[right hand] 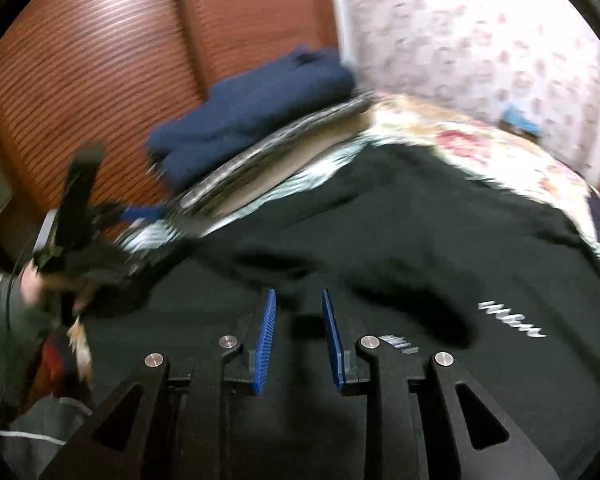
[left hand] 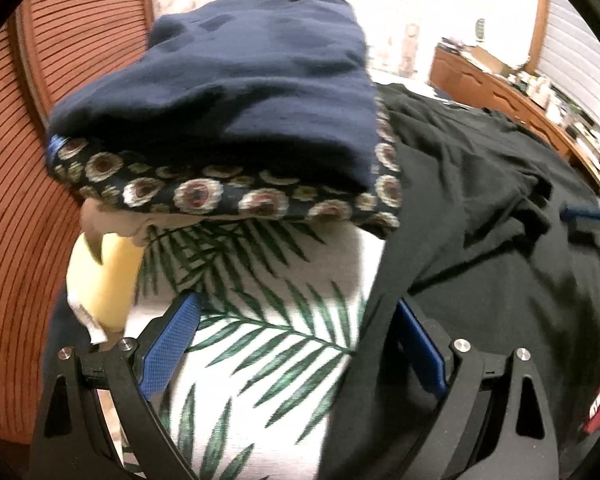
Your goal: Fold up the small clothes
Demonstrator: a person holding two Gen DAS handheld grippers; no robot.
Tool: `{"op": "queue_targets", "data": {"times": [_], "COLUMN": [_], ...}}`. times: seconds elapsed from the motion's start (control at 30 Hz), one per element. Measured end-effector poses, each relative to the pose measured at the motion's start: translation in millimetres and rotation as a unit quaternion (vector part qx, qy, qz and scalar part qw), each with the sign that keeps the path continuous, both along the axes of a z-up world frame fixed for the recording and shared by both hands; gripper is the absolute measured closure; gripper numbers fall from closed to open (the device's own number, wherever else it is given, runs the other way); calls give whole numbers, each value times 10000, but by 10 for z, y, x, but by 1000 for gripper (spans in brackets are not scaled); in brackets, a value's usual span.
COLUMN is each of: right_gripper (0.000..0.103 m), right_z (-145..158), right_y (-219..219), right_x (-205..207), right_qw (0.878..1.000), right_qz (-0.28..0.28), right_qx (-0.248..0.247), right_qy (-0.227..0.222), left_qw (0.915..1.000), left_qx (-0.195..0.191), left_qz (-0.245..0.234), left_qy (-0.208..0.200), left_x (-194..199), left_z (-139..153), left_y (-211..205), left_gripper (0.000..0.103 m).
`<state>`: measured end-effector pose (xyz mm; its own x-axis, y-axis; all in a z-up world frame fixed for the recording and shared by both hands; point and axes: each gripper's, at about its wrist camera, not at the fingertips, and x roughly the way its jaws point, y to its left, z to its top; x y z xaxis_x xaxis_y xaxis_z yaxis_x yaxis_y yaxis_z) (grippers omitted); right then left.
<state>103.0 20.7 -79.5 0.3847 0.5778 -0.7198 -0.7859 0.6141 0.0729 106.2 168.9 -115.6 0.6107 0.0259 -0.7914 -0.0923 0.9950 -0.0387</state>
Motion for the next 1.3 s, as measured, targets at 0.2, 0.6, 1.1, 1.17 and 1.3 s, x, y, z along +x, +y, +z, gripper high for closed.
{"op": "queue_targets", "data": {"times": [0.2,0.6,1.1,1.17,1.3], "right_gripper": [78,97,82,78,57], "right_z": [-358,-224,-238,-200,-211], "right_y": [208,184,-329,-468,-780], "right_x": [164,165,-217,-248,-274], "right_qw": [9977,9977,9993,9985,9951], "right_qz": [-343,-178,-373,-529,-925], "right_qx": [-589,-622,-97,-38,-157], "right_qy": [64,-210,-12,-149,-301], "left_qw": [10000,10000,9976,9960,9917], "left_qx": [36,32,0,-46,-112], "left_qz": [3,-17,-229,-346,-772], "left_qy": [5,-1,-657,-828,-1020], "left_x": [-6,-15,-531,-588,-478], "left_z": [-2,-2,318,440,618], "left_y": [-30,-32,-189,-273,-617], "left_gripper": [8,8,8,8,8]}}
